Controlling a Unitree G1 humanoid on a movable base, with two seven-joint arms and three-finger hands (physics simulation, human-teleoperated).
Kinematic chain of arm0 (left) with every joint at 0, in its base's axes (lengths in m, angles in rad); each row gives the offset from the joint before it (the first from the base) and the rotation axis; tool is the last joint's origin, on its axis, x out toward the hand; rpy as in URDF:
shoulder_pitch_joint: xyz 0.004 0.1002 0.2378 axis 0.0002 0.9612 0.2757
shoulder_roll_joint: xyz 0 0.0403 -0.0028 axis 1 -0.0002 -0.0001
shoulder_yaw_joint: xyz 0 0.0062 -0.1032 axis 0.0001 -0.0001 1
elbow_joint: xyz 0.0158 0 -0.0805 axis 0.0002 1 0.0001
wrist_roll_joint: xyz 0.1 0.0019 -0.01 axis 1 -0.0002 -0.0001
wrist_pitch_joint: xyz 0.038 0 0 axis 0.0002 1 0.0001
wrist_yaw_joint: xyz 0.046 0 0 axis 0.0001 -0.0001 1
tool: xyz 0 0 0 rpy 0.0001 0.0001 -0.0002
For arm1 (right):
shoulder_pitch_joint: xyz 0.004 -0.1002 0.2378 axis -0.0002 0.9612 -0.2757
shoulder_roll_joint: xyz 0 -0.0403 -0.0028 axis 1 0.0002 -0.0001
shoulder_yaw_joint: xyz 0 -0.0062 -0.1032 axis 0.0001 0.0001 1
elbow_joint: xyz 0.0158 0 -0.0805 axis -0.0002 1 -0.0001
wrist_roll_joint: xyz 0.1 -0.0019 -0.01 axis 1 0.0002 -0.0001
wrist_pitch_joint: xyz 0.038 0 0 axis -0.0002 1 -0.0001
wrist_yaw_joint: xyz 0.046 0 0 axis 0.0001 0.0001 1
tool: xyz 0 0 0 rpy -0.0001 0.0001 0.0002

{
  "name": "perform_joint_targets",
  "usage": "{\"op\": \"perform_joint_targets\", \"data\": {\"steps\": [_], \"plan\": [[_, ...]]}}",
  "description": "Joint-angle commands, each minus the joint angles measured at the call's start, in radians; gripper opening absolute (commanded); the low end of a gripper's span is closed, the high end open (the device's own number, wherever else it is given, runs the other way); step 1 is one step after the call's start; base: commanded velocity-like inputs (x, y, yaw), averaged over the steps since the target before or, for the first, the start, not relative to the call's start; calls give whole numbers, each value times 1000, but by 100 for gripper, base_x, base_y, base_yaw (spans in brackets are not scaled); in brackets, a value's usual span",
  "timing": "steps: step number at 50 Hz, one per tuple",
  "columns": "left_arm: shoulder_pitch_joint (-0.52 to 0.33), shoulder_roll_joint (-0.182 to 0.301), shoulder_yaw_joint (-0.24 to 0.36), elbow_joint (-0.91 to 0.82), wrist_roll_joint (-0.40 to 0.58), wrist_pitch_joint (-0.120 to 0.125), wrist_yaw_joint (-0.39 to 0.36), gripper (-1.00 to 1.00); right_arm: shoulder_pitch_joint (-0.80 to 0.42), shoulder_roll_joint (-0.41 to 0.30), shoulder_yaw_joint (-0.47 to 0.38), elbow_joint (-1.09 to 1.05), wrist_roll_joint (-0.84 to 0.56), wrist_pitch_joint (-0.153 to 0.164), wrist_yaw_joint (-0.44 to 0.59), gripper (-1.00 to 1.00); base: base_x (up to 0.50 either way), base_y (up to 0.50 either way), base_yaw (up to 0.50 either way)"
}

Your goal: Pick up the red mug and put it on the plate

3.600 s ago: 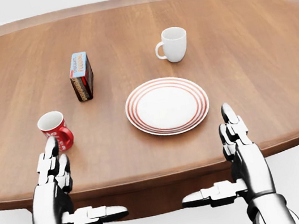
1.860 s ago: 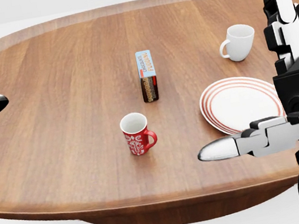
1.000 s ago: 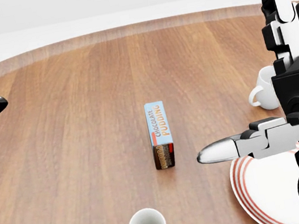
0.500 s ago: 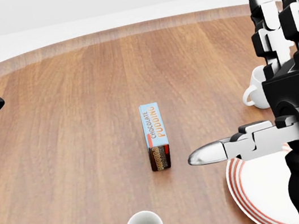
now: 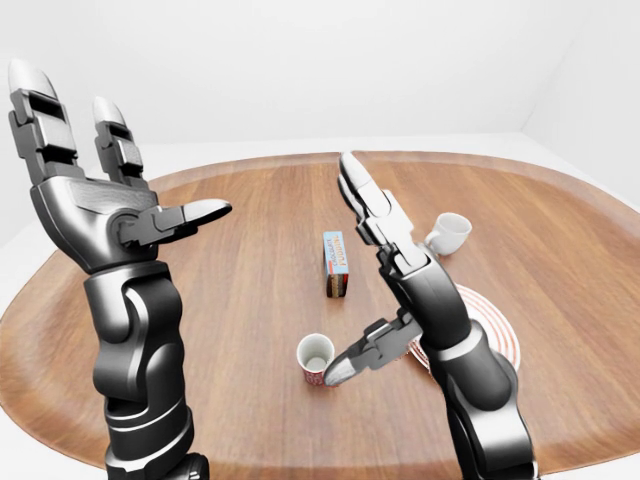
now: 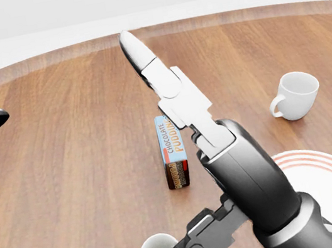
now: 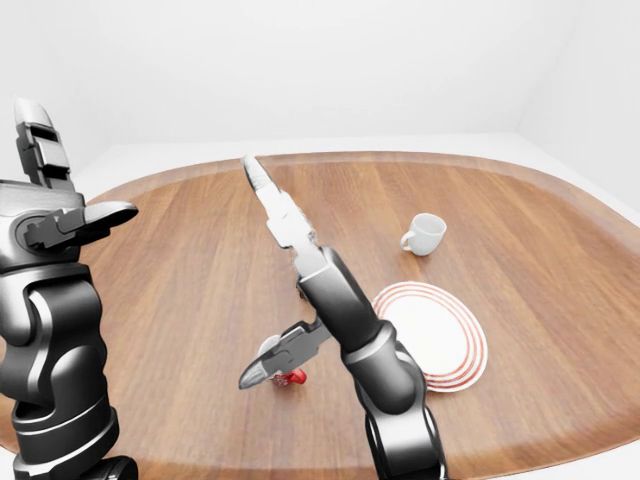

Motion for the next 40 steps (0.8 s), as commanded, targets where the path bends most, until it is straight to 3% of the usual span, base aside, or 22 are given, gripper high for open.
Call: {"op": "perform_joint_targets", "data": {"steps": [1, 27, 40], "plan": [[7, -3, 1, 3, 6, 0, -4, 100, 46, 26, 197, 21, -141, 0, 132, 100, 0, 0, 0], [6, 1, 5, 2, 0, 0, -1, 100, 56, 48, 281, 154, -374, 0, 267, 100, 0, 0, 0], [3, 5, 8, 4, -4, 0, 0, 100, 63, 89, 250, 266, -456, 0, 311, 100, 0, 0, 0]]}}
